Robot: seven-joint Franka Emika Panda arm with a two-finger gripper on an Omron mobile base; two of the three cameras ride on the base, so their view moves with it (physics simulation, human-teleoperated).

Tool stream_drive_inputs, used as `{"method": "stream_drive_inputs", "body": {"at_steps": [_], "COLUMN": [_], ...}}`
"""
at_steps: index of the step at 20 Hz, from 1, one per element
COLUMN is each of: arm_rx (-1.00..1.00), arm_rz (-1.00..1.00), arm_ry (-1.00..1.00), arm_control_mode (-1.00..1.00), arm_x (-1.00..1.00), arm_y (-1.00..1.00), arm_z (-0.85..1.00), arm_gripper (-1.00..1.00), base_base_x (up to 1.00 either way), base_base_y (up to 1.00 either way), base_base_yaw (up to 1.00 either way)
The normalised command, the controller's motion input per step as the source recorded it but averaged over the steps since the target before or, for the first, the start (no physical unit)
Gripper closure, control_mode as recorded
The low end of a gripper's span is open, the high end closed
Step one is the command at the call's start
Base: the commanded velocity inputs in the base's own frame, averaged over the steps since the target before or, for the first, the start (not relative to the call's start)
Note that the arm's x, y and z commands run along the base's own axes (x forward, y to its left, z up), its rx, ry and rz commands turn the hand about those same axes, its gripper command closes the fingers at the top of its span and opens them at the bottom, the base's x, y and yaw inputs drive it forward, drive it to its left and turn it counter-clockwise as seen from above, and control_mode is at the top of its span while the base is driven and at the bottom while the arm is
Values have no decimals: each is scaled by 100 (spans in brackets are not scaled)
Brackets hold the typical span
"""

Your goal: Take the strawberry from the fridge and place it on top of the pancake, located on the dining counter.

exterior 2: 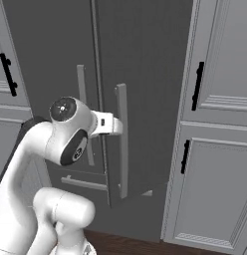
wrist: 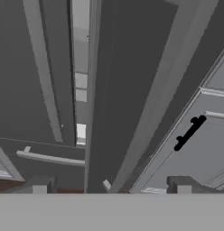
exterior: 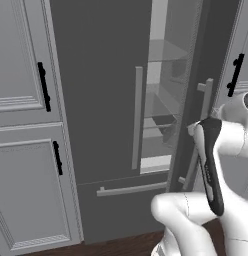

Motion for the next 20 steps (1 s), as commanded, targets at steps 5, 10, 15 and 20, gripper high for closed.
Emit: {"method": "stream_drive_inputs", "body": {"at_steps": [5,10,15,20], "arm_rx": [-35,-30,-18,-8], "arm_rz": [0,0,0,0], "arm_ry": [5,19,16,7], "arm_control_mode": [-100,-100,-100,-100], "arm_x": [32,90,100,100], "arm_y": [100,88,24,-11], "arm_z": [48,7,-7,-35], "arm_gripper": [-100,-100,-100,-100], "base_base_x": [0,0,0,0], "base_base_y": [0,0,0,0], "base_base_yaw": [0,0,0,0]}}
